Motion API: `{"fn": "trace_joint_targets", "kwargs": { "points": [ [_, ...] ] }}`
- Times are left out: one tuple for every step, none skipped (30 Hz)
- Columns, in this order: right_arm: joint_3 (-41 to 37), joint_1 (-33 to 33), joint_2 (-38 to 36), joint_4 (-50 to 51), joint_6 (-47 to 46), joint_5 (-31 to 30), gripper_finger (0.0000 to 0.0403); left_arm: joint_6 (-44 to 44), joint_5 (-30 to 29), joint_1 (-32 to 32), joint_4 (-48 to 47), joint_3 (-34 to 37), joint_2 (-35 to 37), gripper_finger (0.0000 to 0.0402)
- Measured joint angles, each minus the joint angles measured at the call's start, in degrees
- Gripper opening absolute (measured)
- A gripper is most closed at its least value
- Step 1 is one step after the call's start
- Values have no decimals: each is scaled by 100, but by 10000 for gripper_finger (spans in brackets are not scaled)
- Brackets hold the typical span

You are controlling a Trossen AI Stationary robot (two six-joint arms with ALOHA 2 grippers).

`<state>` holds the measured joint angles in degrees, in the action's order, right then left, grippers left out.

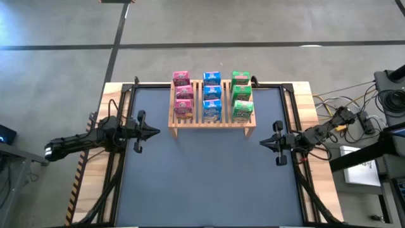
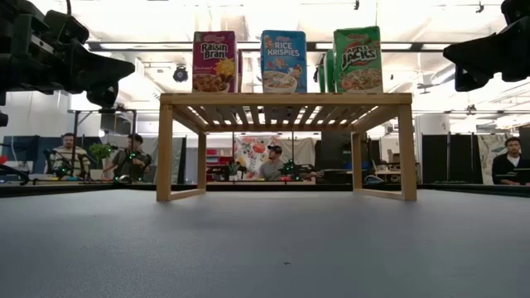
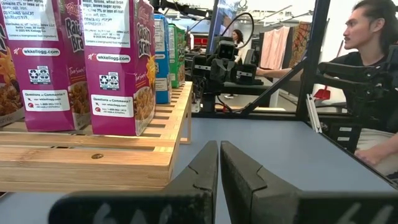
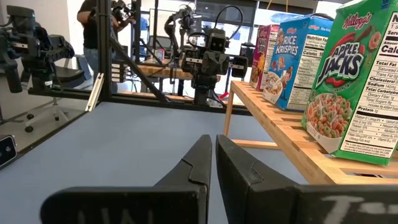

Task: Stack cereal on shelf
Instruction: Return to Home Position

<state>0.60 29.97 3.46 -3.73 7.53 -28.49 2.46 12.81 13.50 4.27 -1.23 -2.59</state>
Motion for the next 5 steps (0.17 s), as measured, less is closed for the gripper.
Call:
{"fn": "trace_joint_targets", "kwargs": {
  "points": [
    [0,0,0,0,0,-1,13,1,-1,0,0,0,0,1],
    [0,-1,0,0,0,0,13,0,-1,0,-2,0,0,1],
    [0,1,0,0,0,0,13,0,-1,0,0,0,0,1],
    [0,1,0,0,0,-2,13,0,-1,0,-1,0,0,1],
    [0,1,0,0,0,0,13,0,-1,0,0,0,0,1]
  ]
}}
